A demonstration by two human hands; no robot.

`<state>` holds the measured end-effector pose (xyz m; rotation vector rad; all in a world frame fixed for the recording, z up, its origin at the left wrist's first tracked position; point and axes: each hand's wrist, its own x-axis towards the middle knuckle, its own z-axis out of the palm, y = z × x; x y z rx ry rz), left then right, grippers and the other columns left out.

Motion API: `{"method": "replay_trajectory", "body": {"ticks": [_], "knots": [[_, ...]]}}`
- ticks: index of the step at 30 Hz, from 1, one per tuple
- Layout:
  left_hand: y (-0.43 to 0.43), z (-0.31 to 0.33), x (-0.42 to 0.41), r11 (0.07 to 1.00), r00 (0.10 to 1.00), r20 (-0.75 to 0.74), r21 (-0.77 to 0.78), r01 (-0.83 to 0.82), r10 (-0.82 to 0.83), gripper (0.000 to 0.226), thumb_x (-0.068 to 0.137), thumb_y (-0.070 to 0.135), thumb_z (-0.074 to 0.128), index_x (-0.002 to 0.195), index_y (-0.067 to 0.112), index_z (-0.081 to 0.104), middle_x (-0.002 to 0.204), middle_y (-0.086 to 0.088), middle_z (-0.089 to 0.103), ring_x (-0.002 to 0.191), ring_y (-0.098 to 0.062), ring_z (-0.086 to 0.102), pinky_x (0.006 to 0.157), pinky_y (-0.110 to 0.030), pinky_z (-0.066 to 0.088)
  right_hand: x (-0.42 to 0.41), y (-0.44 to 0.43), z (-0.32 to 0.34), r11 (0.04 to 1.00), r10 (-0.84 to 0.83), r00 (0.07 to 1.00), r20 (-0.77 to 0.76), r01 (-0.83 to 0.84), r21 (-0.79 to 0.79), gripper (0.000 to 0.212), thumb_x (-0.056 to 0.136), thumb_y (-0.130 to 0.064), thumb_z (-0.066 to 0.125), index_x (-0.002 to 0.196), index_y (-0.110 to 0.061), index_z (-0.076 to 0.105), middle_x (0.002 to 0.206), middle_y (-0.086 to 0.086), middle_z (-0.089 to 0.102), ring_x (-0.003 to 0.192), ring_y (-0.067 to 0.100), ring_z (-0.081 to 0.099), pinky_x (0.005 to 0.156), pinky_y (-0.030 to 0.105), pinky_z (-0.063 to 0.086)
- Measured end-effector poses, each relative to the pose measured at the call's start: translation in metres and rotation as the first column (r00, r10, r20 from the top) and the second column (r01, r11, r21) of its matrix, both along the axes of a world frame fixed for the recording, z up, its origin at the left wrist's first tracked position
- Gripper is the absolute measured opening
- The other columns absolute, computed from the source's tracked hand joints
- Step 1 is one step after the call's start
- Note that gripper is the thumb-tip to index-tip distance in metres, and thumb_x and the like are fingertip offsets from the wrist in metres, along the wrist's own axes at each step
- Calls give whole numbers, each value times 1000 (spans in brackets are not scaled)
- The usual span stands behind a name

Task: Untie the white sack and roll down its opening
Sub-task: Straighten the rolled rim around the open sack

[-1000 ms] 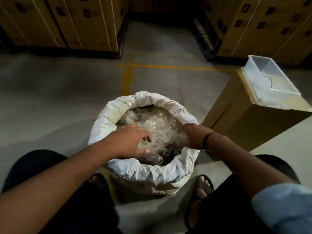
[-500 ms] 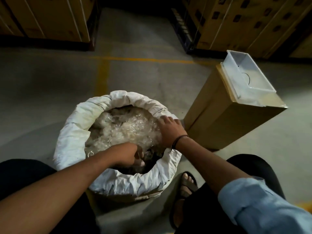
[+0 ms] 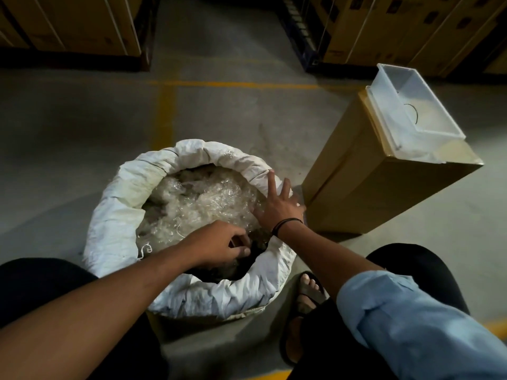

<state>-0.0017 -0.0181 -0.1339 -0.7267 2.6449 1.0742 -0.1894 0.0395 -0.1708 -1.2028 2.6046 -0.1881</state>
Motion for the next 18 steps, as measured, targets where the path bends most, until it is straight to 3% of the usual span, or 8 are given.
{"method": "replay_trajectory", "body": {"ticks": [5, 9, 12, 14, 16, 18], "knots": [[1, -3, -2, 1000, 1000, -15, -9, 17, -17, 18, 91, 43, 68, 106, 34, 73, 98, 18, 69, 70, 13, 57, 60, -15, 39, -6, 0, -20, 999, 11, 998, -63, -14, -38, 93, 83, -70, 45, 149, -37, -10, 154, 12, 9, 127, 51, 37, 93, 61, 45], [0, -6, -3, 1000, 999, -45, 19, 18, -17, 19, 91, 45, 66, 106, 35, 73, 101, 18, 71, 81, 7, 62, 71, -24, 51, -8, -3, -28, 1000, 2, 998, -65, -4, -25, 94, 82, -71, 47, 148, -37, -11, 153, 12, 12, 125, 52, 37, 92, 60, 46], [-2, -7, -4, 999, 997, -67, 32, 25, -23, 19, 91, 45, 65, 105, 35, 73, 100, 18, 72, 84, 6, 64, 76, -26, 55, -14, -4, -22, 1000, 31, 996, -84, -30, 7, 80, 92, -46, 47, 150, -33, -7, 148, 15, 21, 121, 45, 43, 89, 53, 48], [-3, -8, -3, 999, 996, -83, 34, 25, -22, 18, 92, 44, 65, 104, 34, 73, 99, 19, 72, 83, 8, 63, 74, -24, 53, -24, -8, -14, 998, 57, 996, -68, -56, 4, 69, 95, -24, 43, 152, -27, 4, 138, 18, 39, 109, 38, 52, 82, 43, 47], [-5, -9, -2, 999, 996, -91, 27, 19, -16, 17, 92, 43, 65, 103, 34, 74, 99, 20, 71, 79, 11, 60, 70, -21, 48, -39, -13, -5, 992, 32, 995, 96, -19, -128, 48, 98, -24, 42, 145, -20, 29, 124, 20, 57, 102, 38, 58, 80, 40, 44], [-9, -10, -1, 999, 995, -102, 27, 17, -14, 15, 91, 43, 66, 101, 36, 74, 98, 22, 71, 80, 11, 61, 71, -22, 50, -60, -15, 8, 954, -79, 950, 301, 160, -255, 36, 99, -31, 44, 126, -11, 55, 116, 20, 66, 104, 37, 61, 83, 38, 45]]}}
